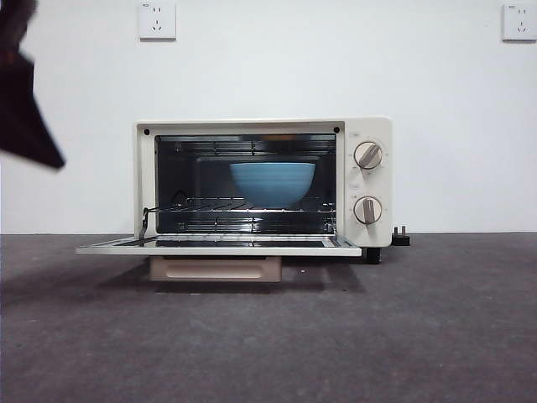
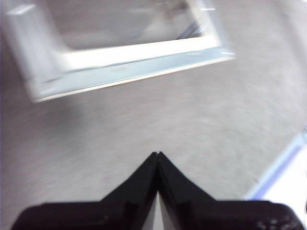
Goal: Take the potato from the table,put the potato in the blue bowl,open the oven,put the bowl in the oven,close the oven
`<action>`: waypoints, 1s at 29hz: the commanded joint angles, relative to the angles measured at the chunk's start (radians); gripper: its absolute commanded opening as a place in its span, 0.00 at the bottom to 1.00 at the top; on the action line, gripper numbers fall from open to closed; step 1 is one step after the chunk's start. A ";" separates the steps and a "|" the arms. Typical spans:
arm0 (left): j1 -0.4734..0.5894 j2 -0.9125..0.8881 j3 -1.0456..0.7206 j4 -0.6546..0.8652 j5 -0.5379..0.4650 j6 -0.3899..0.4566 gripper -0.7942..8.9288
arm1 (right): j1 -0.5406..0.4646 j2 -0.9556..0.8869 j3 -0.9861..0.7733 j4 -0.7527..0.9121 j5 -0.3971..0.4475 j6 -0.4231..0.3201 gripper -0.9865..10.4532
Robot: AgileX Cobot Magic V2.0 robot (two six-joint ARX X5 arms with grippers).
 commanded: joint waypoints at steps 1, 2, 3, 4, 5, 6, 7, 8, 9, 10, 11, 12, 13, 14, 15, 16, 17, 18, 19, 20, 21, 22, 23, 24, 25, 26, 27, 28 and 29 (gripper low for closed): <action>0.040 0.103 -0.003 0.014 0.014 0.004 0.07 | -0.064 -0.065 -0.106 0.059 -0.050 -0.029 0.10; 0.054 0.142 -0.003 0.021 0.031 0.004 0.07 | -0.087 -0.090 -0.144 0.076 -0.053 -0.031 0.08; 0.069 0.179 -0.003 0.032 0.055 0.003 0.07 | -0.106 -0.114 -0.180 0.090 -0.052 -0.033 0.08; 0.082 0.212 -0.003 0.046 0.078 -0.003 0.07 | -0.120 -0.135 -0.209 0.102 -0.053 -0.035 0.08; 0.095 0.248 -0.003 0.063 0.101 -0.013 0.07 | -0.132 -0.161 -0.243 0.117 -0.053 -0.037 0.08; 0.105 0.282 -0.003 0.082 0.121 -0.029 0.07 | -0.143 -0.184 -0.276 0.130 -0.053 -0.042 0.08; 0.113 0.309 -0.003 0.100 0.134 -0.040 0.07 | -0.151 -0.204 -0.302 0.138 -0.053 -0.047 0.08; 0.119 0.331 -0.003 0.118 0.136 -0.049 0.07 | -0.158 -0.224 -0.328 0.146 -0.052 -0.050 0.08; 0.124 0.358 -0.003 0.142 0.134 -0.061 0.07 | -0.169 -0.249 -0.361 0.154 -0.052 -0.052 0.08; 0.129 0.375 -0.003 0.159 0.134 -0.069 0.07 | -0.177 -0.268 -0.385 0.161 -0.052 -0.053 0.08; 0.132 0.389 -0.003 0.175 0.133 -0.081 0.07 | -0.188 -0.291 -0.412 0.169 -0.052 -0.053 0.08; 0.134 0.401 -0.003 0.188 0.134 -0.091 0.07 | -0.197 -0.313 -0.438 0.174 -0.052 -0.053 0.08; 0.134 0.408 -0.003 0.202 0.134 -0.102 0.07 | -0.205 -0.331 -0.458 0.177 -0.052 -0.052 0.08; 0.135 0.413 -0.003 0.216 0.133 -0.115 0.07 | -0.210 -0.352 -0.481 0.180 -0.052 -0.052 0.08; 0.135 0.417 -0.003 0.234 0.133 -0.127 0.07 | -0.213 -0.371 -0.503 0.182 -0.052 -0.052 0.08; 0.135 0.419 -0.003 0.248 0.126 -0.139 0.07 | -0.213 -0.387 -0.520 0.186 -0.051 -0.052 0.08; 0.135 0.420 -0.003 0.264 0.116 -0.158 0.07 | -0.213 -0.403 -0.539 0.188 -0.052 -0.052 0.08; 0.133 0.423 -0.003 0.284 0.101 -0.189 0.07 | -0.213 -0.420 -0.557 0.188 -0.051 -0.051 0.08; 0.130 0.425 -0.003 0.299 0.091 -0.212 0.07 | -0.213 -0.432 -0.571 0.186 -0.051 -0.051 0.08; 0.124 0.426 -0.003 0.314 0.070 -0.243 0.07 | -0.213 -0.447 -0.587 0.187 -0.051 -0.051 0.08; 0.119 0.426 -0.003 0.323 0.051 -0.261 0.07 | -0.213 -0.458 -0.597 0.187 -0.052 -0.050 0.08; 0.114 0.426 -0.003 0.334 0.047 -0.270 0.07 | -0.213 -0.465 -0.603 0.186 -0.052 -0.048 0.08; 0.108 0.426 -0.003 0.346 0.048 -0.285 0.07 | -0.213 -0.467 -0.604 0.185 -0.052 -0.043 0.08; 0.101 0.426 -0.003 0.360 0.048 -0.297 0.07 | -0.213 -0.471 -0.604 0.186 -0.052 -0.043 0.08; 0.095 0.426 -0.003 0.377 0.048 -0.303 0.07 | -0.213 -0.471 -0.604 0.187 -0.052 -0.043 0.08; 0.085 0.426 -0.003 0.389 0.048 -0.321 0.07 | -0.213 -0.471 -0.604 0.186 -0.052 -0.043 0.08; 0.076 0.427 -0.003 0.397 0.045 -0.337 0.07 | -0.213 -0.471 -0.604 0.186 -0.052 -0.043 0.08; 0.066 0.427 -0.003 0.403 0.024 -0.345 0.07 | -0.213 -0.471 -0.604 0.186 -0.052 -0.043 0.08; 0.059 0.427 -0.003 0.404 0.005 -0.344 0.07 | -0.213 -0.471 -0.604 0.186 -0.052 -0.040 0.08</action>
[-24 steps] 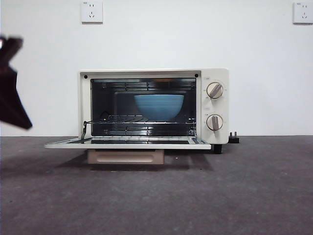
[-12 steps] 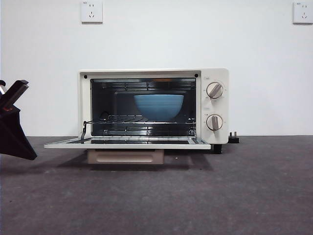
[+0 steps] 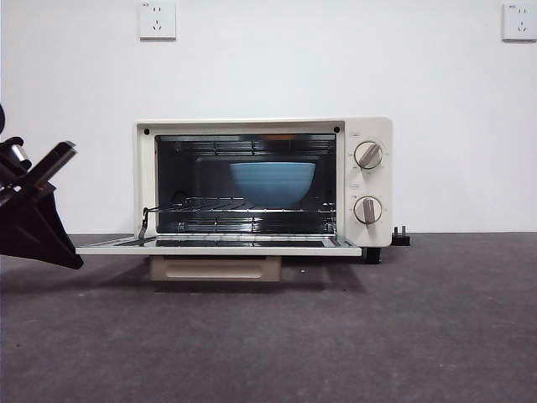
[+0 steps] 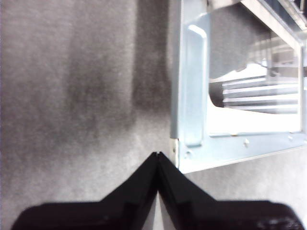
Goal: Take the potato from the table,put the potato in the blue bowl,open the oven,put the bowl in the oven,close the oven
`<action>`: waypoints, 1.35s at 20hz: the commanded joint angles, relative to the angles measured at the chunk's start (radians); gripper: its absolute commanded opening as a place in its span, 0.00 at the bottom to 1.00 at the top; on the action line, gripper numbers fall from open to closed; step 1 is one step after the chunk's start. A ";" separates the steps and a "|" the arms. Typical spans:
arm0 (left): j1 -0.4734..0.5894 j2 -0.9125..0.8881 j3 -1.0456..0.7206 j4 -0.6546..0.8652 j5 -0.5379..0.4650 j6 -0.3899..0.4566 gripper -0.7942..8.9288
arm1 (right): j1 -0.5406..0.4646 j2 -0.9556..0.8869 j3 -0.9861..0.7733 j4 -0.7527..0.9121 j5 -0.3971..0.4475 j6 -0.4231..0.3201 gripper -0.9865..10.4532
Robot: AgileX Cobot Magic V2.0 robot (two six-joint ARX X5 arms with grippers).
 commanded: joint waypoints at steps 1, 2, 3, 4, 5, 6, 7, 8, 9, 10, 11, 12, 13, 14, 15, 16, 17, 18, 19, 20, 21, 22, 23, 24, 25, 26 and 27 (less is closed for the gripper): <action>-0.017 0.014 -0.003 0.008 -0.024 -0.021 0.07 | 0.000 -0.004 -0.007 0.008 -0.003 0.014 0.08; -0.022 0.014 -0.003 0.013 -0.022 -0.025 0.07 | 0.000 -0.004 -0.007 0.004 -0.004 0.017 0.08; -0.024 0.014 -0.003 0.018 -0.018 -0.031 0.07 | 0.000 -0.004 -0.007 -0.003 -0.003 0.017 0.08; -0.024 0.014 -0.003 0.020 -0.017 -0.034 0.07 | 0.000 -0.004 -0.007 -0.011 -0.004 0.018 0.08; -0.024 0.014 -0.003 0.023 -0.020 -0.043 0.07 | 0.000 -0.004 -0.007 -0.013 -0.004 0.019 0.08; -0.024 0.014 -0.003 0.032 -0.019 -0.053 0.07 | 0.000 -0.004 -0.007 -0.012 -0.004 0.020 0.08; -0.024 0.014 -0.003 0.053 -0.019 -0.070 0.07 | 0.000 -0.004 -0.007 -0.011 -0.005 0.023 0.08; -0.024 0.014 -0.003 0.076 -0.005 -0.096 0.07 | 0.000 -0.004 -0.007 -0.011 -0.013 0.027 0.08; -0.024 0.014 -0.003 0.098 0.029 -0.116 0.07 | 0.000 -0.004 -0.007 -0.012 -0.030 0.030 0.08; -0.024 0.014 -0.003 0.117 0.063 -0.130 0.07 | 0.000 -0.004 -0.007 -0.013 -0.037 0.041 0.08; -0.024 0.014 -0.003 0.127 0.082 -0.141 0.07 | 0.000 -0.004 -0.007 -0.012 -0.045 0.045 0.08; -0.029 0.014 -0.003 0.129 0.090 -0.151 0.07 | 0.000 -0.004 -0.007 -0.011 -0.049 0.047 0.08; -0.034 0.014 -0.003 0.129 0.092 -0.152 0.07 | 0.000 -0.004 -0.007 -0.012 -0.056 0.049 0.08; -0.035 0.014 -0.002 0.129 0.105 -0.154 0.07 | 0.000 -0.004 -0.007 -0.013 -0.064 0.051 0.08; -0.034 0.014 0.002 0.129 0.114 -0.155 0.07 | 0.000 -0.004 -0.007 -0.014 -0.068 0.054 0.08; -0.034 0.013 0.010 0.129 0.118 -0.159 0.07 | 0.000 -0.004 -0.007 -0.014 -0.071 0.054 0.08; -0.034 0.013 0.020 0.130 0.128 -0.168 0.07 | 0.000 -0.004 -0.007 -0.014 -0.071 0.054 0.08; -0.034 0.013 0.036 0.129 0.136 -0.177 0.07 | 0.000 -0.004 -0.007 -0.016 -0.071 0.054 0.08; -0.034 0.013 0.056 0.125 0.138 -0.180 0.07 | 0.000 -0.004 -0.007 -0.019 -0.071 0.054 0.08; -0.034 0.013 0.079 0.125 0.141 -0.188 0.07 | 0.000 -0.004 -0.007 -0.023 -0.071 0.054 0.08; -0.034 0.013 0.102 0.124 0.143 -0.201 0.07 | 0.000 -0.004 -0.007 -0.030 -0.070 0.053 0.08; -0.034 0.013 0.127 0.124 0.150 -0.210 0.07 | 0.000 -0.004 -0.007 -0.036 -0.070 0.054 0.08; -0.035 0.013 0.153 0.125 0.148 -0.219 0.07 | 0.000 -0.005 -0.007 -0.038 -0.071 0.054 0.08; -0.035 0.013 0.181 0.125 0.148 -0.230 0.07 | 0.000 -0.006 -0.007 -0.037 -0.071 0.054 0.08; -0.035 0.013 0.211 0.124 0.148 -0.242 0.07 | 0.000 -0.013 -0.007 -0.036 -0.071 0.054 0.08; -0.035 0.013 0.240 0.125 0.147 -0.259 0.07 | 0.000 -0.013 -0.007 -0.035 -0.071 0.054 0.08; -0.035 0.013 0.272 0.125 0.140 -0.271 0.07 | 0.000 -0.013 -0.007 -0.035 -0.071 0.054 0.08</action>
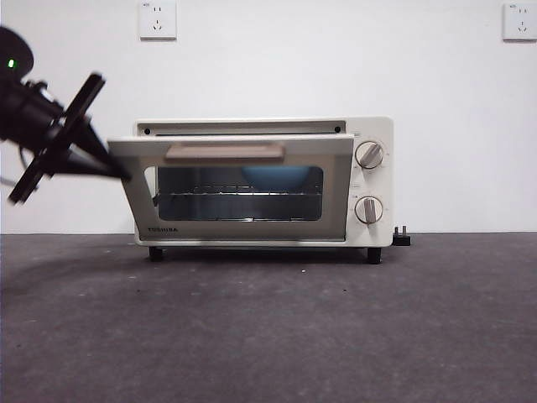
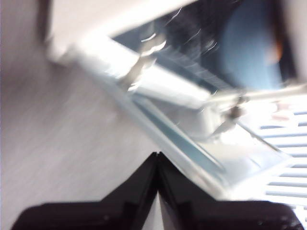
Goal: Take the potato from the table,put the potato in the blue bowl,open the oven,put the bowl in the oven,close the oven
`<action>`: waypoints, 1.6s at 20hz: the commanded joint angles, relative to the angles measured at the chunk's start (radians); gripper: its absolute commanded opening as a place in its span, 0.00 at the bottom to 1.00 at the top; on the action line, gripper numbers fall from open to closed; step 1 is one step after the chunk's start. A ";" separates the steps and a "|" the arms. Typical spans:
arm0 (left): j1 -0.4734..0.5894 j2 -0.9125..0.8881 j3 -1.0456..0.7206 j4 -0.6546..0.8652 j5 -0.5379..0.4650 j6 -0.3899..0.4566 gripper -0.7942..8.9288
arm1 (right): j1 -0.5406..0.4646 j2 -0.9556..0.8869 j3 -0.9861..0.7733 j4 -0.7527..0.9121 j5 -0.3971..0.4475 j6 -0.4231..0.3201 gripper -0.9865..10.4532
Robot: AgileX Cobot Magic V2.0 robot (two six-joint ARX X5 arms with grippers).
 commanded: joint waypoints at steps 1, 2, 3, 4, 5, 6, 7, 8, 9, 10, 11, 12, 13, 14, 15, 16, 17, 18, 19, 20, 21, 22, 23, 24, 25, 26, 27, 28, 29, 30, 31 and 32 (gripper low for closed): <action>-0.010 0.003 0.069 0.014 -0.010 -0.045 0.07 | 0.000 -0.004 -0.007 0.006 -0.002 0.012 0.08; -0.010 0.003 0.103 0.014 -0.025 -0.052 0.07 | 0.000 -0.004 -0.007 0.006 -0.002 0.012 0.08; -0.010 0.003 0.131 0.013 -0.031 -0.053 0.07 | 0.000 -0.004 -0.007 0.006 -0.002 0.012 0.08; -0.010 0.003 0.159 0.015 -0.033 -0.065 0.07 | 0.000 -0.004 -0.007 0.006 -0.002 0.012 0.08; -0.012 0.003 0.182 0.014 -0.032 -0.069 0.07 | 0.000 -0.004 -0.007 0.007 -0.003 0.012 0.08; -0.015 0.003 0.200 0.014 -0.032 -0.070 0.07 | 0.000 -0.003 -0.007 0.011 -0.003 0.012 0.08; -0.015 0.003 0.211 0.014 -0.032 -0.071 0.07 | 0.000 -0.002 -0.007 0.016 -0.003 0.012 0.08; -0.015 0.003 0.219 0.013 -0.032 -0.071 0.07 | 0.000 -0.002 -0.007 0.021 -0.012 0.012 0.08; -0.015 0.003 0.220 0.013 -0.031 -0.073 0.07 | 0.000 -0.002 -0.007 0.028 -0.024 0.012 0.08; -0.014 0.003 0.220 0.004 -0.026 -0.075 0.07 | 0.000 -0.002 -0.007 0.036 -0.038 0.016 0.08; -0.014 0.003 0.220 -0.008 -0.019 -0.075 0.07 | 0.000 -0.002 -0.007 0.040 -0.042 0.019 0.08; -0.014 0.003 0.220 -0.023 -0.008 -0.074 0.07 | 0.000 -0.002 -0.007 0.039 -0.043 0.019 0.08; -0.014 0.003 0.220 -0.027 0.016 -0.069 0.07 | 0.000 -0.002 -0.007 0.039 -0.043 0.018 0.08; -0.014 -0.008 0.220 -0.043 0.041 -0.061 0.07 | 0.000 -0.002 -0.007 0.033 -0.043 0.017 0.08; -0.015 -0.020 0.220 -0.062 0.052 -0.051 0.07 | 0.000 -0.002 -0.007 0.023 -0.043 0.016 0.08; -0.016 -0.047 0.220 -0.100 0.052 -0.020 0.07 | 0.000 -0.002 -0.007 0.004 -0.043 0.011 0.09; -0.020 -0.076 0.220 -0.140 0.050 0.021 0.07 | 0.000 -0.002 -0.007 -0.012 -0.041 0.009 0.09; -0.026 -0.116 0.220 -0.193 0.047 0.077 0.07 | 0.000 -0.002 -0.007 -0.020 -0.039 0.009 0.09; -0.026 -0.156 0.220 -0.238 0.047 0.123 0.07 | 0.000 -0.002 -0.007 -0.019 -0.039 0.009 0.09; -0.026 -0.209 0.220 -0.292 0.046 0.181 0.08 | 0.000 -0.002 -0.007 -0.019 -0.039 0.011 0.09; -0.029 -0.264 0.220 -0.335 0.028 0.236 0.08 | 0.000 -0.002 -0.007 -0.019 -0.039 0.011 0.09; -0.035 -0.324 0.220 -0.372 -0.013 0.275 0.08 | 0.000 -0.002 -0.007 -0.021 -0.039 0.011 0.09; -0.039 -0.384 0.220 -0.397 -0.067 0.306 0.08 | 0.000 -0.002 -0.007 -0.021 -0.038 0.010 0.09; -0.039 -0.443 0.220 -0.417 -0.123 0.337 0.08 | 0.000 -0.002 -0.007 -0.021 -0.038 0.010 0.09; -0.039 -0.500 0.220 -0.435 -0.178 0.365 0.08 | 0.000 0.000 -0.007 -0.020 -0.038 0.011 0.09; -0.039 -0.553 0.220 -0.451 -0.228 0.382 0.08 | 0.000 0.005 -0.007 -0.019 -0.038 0.011 0.09; -0.039 -0.601 0.220 -0.464 -0.266 0.383 0.08 | 0.000 0.009 -0.007 -0.021 -0.038 0.011 0.09; -0.039 -0.642 0.220 -0.467 -0.273 0.383 0.08 | 0.000 0.017 -0.007 -0.019 -0.038 0.011 0.09; -0.039 -0.678 0.220 -0.463 -0.267 0.382 0.08 | 0.000 0.026 -0.007 -0.019 -0.038 0.011 0.09; -0.039 -0.708 0.220 -0.463 -0.267 0.380 0.08 | 0.000 0.037 -0.007 -0.019 -0.038 0.011 0.09; -0.039 -0.732 0.220 -0.464 -0.267 0.381 0.08 | 0.000 0.048 -0.007 -0.019 -0.038 0.011 0.09; -0.039 -0.751 0.220 -0.463 -0.267 0.381 0.08 | 0.000 0.061 -0.007 -0.019 -0.038 0.011 0.09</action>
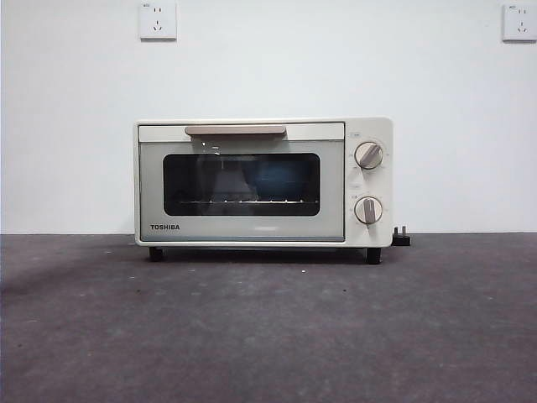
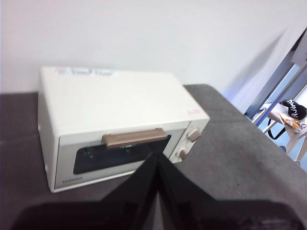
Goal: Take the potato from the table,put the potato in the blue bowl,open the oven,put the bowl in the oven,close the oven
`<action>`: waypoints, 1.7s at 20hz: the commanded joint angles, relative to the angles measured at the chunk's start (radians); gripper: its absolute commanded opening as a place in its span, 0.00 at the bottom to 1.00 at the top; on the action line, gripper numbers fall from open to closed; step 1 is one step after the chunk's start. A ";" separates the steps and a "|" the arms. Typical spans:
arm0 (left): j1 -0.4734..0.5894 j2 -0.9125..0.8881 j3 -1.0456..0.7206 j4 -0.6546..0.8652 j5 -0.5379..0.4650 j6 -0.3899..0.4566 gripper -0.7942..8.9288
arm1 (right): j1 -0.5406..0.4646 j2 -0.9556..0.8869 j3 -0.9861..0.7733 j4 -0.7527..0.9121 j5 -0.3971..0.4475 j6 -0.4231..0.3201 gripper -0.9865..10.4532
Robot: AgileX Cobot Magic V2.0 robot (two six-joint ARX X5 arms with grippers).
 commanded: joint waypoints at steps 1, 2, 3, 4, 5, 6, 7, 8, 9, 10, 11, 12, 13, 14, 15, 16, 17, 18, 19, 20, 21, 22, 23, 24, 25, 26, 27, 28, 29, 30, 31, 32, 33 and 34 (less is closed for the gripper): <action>-0.001 -0.027 -0.003 0.001 0.000 0.016 0.08 | 0.000 0.025 -0.007 0.006 -0.002 0.003 0.09; -0.001 -0.033 -0.003 0.001 0.000 0.016 0.08 | 0.000 0.040 -0.007 0.006 -0.002 0.003 0.09; -0.001 -0.034 -0.003 0.001 0.000 0.016 0.08 | 0.000 0.056 -0.007 0.006 -0.002 0.003 0.09; -0.001 -0.032 -0.003 0.001 0.000 0.016 0.08 | 0.000 0.071 -0.007 0.006 -0.002 0.003 0.09; -0.001 -0.027 -0.003 0.001 0.000 0.016 0.08 | 0.000 0.086 -0.007 0.006 -0.002 0.003 0.09; 0.000 -0.018 -0.003 0.001 -0.002 0.016 0.08 | 0.000 0.100 -0.007 0.007 -0.002 0.003 0.09; 0.002 -0.008 -0.003 0.000 -0.006 0.016 0.08 | 0.000 0.117 -0.007 0.006 -0.002 0.003 0.09; 0.002 -0.008 -0.004 -0.002 -0.013 0.019 0.08 | 0.000 0.134 -0.007 0.006 -0.002 0.003 0.09; 0.002 -0.018 -0.005 0.002 -0.034 0.049 0.08 | 0.000 0.149 -0.007 0.007 -0.002 0.003 0.09; 0.002 -0.035 -0.009 0.005 -0.098 0.139 0.08 | 0.000 0.164 -0.007 0.006 -0.002 0.003 0.09; 0.002 -0.057 -0.028 0.011 -0.164 0.196 0.08 | 0.000 0.178 -0.007 0.008 -0.002 0.003 0.09; 0.002 -0.093 -0.074 0.041 -0.221 0.241 0.08 | 0.000 0.193 -0.007 0.008 -0.002 0.003 0.09; 0.002 -0.132 -0.137 0.095 -0.235 0.249 0.08 | 0.000 0.204 -0.007 0.008 -0.002 0.003 0.09; 0.002 -0.197 -0.248 0.187 -0.237 0.247 0.08 | 0.000 0.218 -0.007 0.008 -0.002 0.003 0.09; 0.003 -0.267 -0.358 0.269 -0.242 0.249 0.08 | 0.000 0.227 -0.007 0.007 -0.002 0.003 0.09; 0.010 -0.364 -0.505 0.377 -0.273 0.251 0.08 | 0.000 0.236 -0.007 0.008 -0.002 0.003 0.09; 0.017 -0.446 -0.623 0.452 -0.324 0.253 0.08 | 0.000 0.243 -0.007 0.010 -0.002 0.003 0.09; 0.025 -0.542 -0.757 0.529 -0.386 0.261 0.08 | 0.000 0.247 -0.007 0.015 -0.002 0.003 0.09; 0.028 -0.610 -0.856 0.575 -0.413 0.261 0.08 | 0.000 0.250 -0.007 0.022 -0.002 0.003 0.09; 0.028 -0.678 -0.956 0.601 -0.420 0.256 0.08 | 0.000 0.251 -0.007 0.032 0.000 0.003 0.09; 0.028 -0.721 -1.021 0.601 -0.420 0.256 0.08 | 0.000 0.251 -0.007 0.044 0.001 0.003 0.09; 0.029 -0.758 -1.085 0.597 -0.425 0.257 0.08 | 0.000 0.251 -0.007 0.064 0.001 0.003 0.09; 0.032 -0.784 -1.129 0.598 -0.439 0.257 0.08 | 0.000 0.251 -0.007 0.083 0.001 0.003 0.09; 0.033 -0.813 -1.173 0.597 -0.446 0.248 0.08 | 0.000 0.251 -0.007 0.102 0.001 0.003 0.09; 0.034 -0.834 -1.205 0.598 -0.446 0.235 0.08 | 0.000 0.251 -0.007 0.118 0.001 0.003 0.09; 0.037 -0.856 -1.238 0.597 -0.452 0.221 0.08 | 0.000 0.251 -0.007 0.143 0.001 0.003 0.09; 0.038 -0.873 -1.262 0.599 -0.468 0.213 0.08 | 0.000 0.251 -0.007 0.164 0.001 0.003 0.09; 0.038 -0.894 -1.289 0.599 -0.473 0.198 0.08 | 0.000 0.251 -0.007 0.193 0.001 0.003 0.09; 0.039 -0.913 -1.308 0.599 -0.472 0.185 0.08 | 0.000 0.251 -0.007 0.214 0.001 0.003 0.09; 0.040 -0.935 -1.328 0.598 -0.472 0.167 0.08 | 0.000 0.251 -0.007 0.235 0.001 0.003 0.09; 0.040 -0.958 -1.351 0.598 -0.472 0.153 0.08 | 0.000 0.251 -0.007 0.255 0.001 0.003 0.09; 0.040 -0.978 -1.360 0.572 -0.472 0.142 0.08 | 0.000 0.251 -0.007 0.270 0.001 0.003 0.09; 0.042 -0.978 -1.360 0.561 -0.474 0.143 0.08 | 0.000 0.251 -0.007 0.285 0.001 0.003 0.09; 0.043 -0.978 -1.360 0.561 -0.483 0.143 0.08 | 0.000 0.251 -0.007 0.301 0.001 0.003 0.09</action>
